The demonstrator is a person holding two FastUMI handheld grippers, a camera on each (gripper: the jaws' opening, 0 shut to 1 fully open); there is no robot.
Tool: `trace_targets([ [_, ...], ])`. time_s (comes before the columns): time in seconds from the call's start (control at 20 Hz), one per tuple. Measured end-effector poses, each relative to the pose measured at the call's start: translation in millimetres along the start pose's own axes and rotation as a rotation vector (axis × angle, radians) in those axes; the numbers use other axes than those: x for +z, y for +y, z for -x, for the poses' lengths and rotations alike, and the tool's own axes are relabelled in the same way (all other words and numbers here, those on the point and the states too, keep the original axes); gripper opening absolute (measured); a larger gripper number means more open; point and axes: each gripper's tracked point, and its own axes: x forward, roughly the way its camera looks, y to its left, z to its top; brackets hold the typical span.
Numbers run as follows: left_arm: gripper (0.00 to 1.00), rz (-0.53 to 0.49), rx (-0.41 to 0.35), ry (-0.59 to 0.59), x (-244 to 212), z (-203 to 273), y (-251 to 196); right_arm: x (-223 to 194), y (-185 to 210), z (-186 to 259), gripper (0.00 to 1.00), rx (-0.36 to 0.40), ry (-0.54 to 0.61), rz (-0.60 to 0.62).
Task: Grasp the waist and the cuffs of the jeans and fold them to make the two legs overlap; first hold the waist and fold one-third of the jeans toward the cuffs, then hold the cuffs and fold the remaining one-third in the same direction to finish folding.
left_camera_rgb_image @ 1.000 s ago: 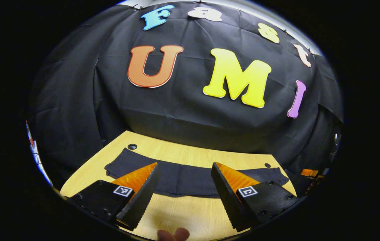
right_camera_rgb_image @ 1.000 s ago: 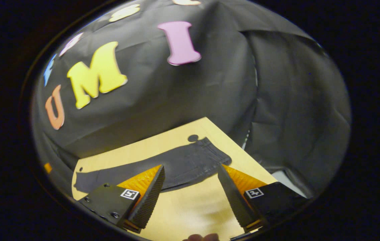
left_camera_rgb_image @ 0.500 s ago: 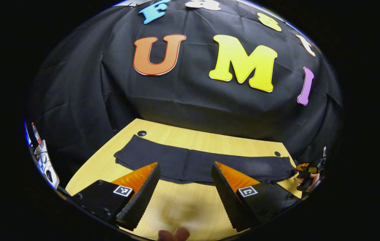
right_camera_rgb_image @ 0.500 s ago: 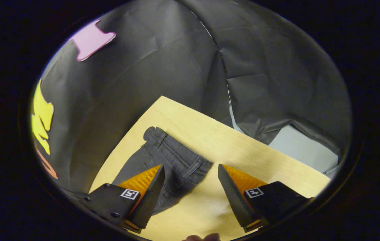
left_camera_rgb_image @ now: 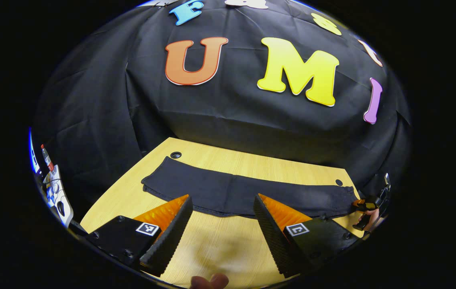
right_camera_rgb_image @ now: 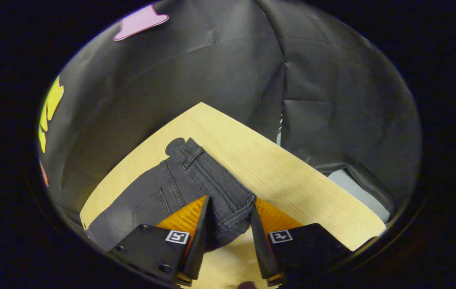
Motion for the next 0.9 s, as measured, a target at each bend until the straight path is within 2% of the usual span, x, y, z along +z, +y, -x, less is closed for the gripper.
trace_targets([
  [0.2,0.99,0.010,0.041,-0.017,4,5,28,19,12,21,0.05,-0.002,-0.030,0.121],
  [0.25,0.99,0.023,0.051,-0.017,5,4,36,26,18,30,0.01,0.006,-0.041,0.129],
  [0.45,0.99,0.071,0.067,-0.040,8,7,61,49,65,65,0.01,0.075,-0.115,0.163],
  [0.55,0.99,0.064,0.074,-0.060,9,10,73,58,99,88,0.01,0.125,-0.168,0.246],
  [0.65,0.99,0.070,0.079,-0.082,11,9,88,55,139,134,0.01,0.181,-0.224,0.351],
  [0.8,0.99,0.095,0.095,-0.101,11,9,114,34,220,186,0.01,0.314,-0.293,0.508],
  [0.9,0.99,0.117,0.110,-0.116,13,13,137,4,277,211,0.00,0.422,-0.278,0.540],
])
